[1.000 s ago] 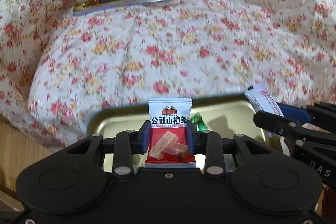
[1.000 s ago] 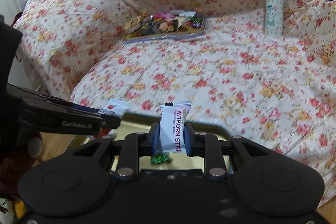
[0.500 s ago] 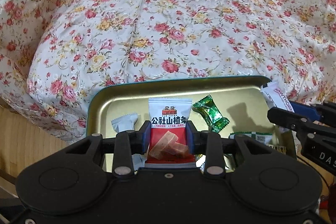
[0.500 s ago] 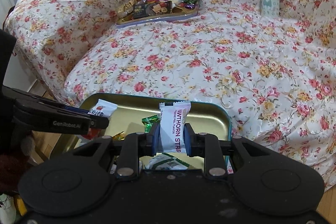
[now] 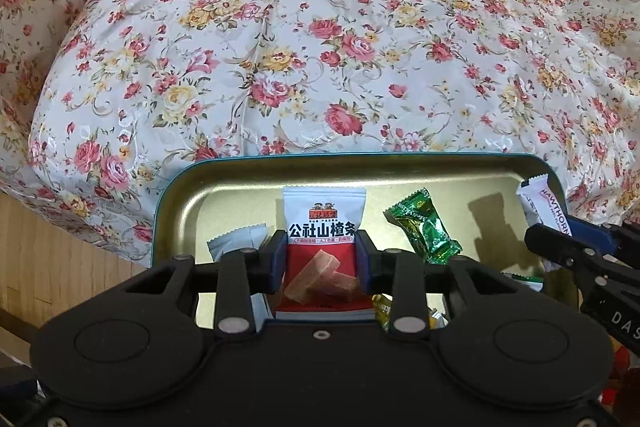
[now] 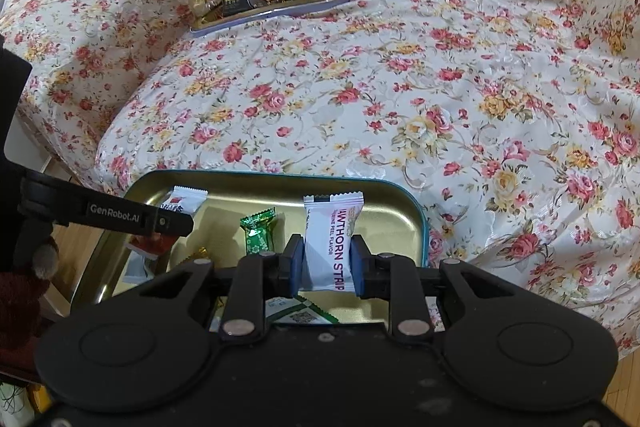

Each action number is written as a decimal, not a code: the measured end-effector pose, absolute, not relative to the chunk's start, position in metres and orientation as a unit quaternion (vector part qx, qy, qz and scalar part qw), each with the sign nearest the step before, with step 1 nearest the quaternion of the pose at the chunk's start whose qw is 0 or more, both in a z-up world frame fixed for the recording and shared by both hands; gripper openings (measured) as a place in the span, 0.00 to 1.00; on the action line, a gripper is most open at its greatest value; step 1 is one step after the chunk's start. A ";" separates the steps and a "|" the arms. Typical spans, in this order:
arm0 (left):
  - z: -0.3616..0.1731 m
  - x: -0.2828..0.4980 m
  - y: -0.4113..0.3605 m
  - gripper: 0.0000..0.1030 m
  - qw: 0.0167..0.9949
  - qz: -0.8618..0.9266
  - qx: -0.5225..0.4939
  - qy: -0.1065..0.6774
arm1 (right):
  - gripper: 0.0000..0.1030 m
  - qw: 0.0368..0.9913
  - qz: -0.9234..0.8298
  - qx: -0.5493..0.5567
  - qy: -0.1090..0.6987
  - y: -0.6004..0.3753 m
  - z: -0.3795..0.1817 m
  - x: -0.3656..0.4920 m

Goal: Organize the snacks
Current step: 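Carry red pack in left gripper while right gripper carries white bar to tray, then lower both packs into tray and open both grippers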

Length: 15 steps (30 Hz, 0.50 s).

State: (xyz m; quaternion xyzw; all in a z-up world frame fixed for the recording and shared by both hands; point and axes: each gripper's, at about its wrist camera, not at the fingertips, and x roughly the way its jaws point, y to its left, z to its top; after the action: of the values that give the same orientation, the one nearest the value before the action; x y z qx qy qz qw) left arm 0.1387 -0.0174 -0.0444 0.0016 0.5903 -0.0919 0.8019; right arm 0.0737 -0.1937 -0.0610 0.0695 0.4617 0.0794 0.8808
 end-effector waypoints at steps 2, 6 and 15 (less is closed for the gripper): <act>-0.044 0.138 -0.018 0.46 0.804 -0.092 0.004 0.587 | 0.25 0.879 0.079 0.069 0.465 -0.194 -0.063 0.074; -0.042 0.136 -0.018 0.46 0.807 -0.092 0.006 0.583 | 0.25 0.877 0.077 0.070 0.468 -0.196 -0.066 0.076; -0.026 0.115 -0.020 0.47 0.838 -0.066 0.020 0.542 | 0.26 0.873 0.068 0.064 0.479 -0.197 -0.074 0.079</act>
State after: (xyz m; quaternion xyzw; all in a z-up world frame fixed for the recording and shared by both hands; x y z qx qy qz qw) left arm 0.1149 -0.0204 -0.0258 0.0203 0.5417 -0.0658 0.8378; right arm 0.0795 -0.1973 -0.0744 0.0642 0.4785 0.0682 0.8731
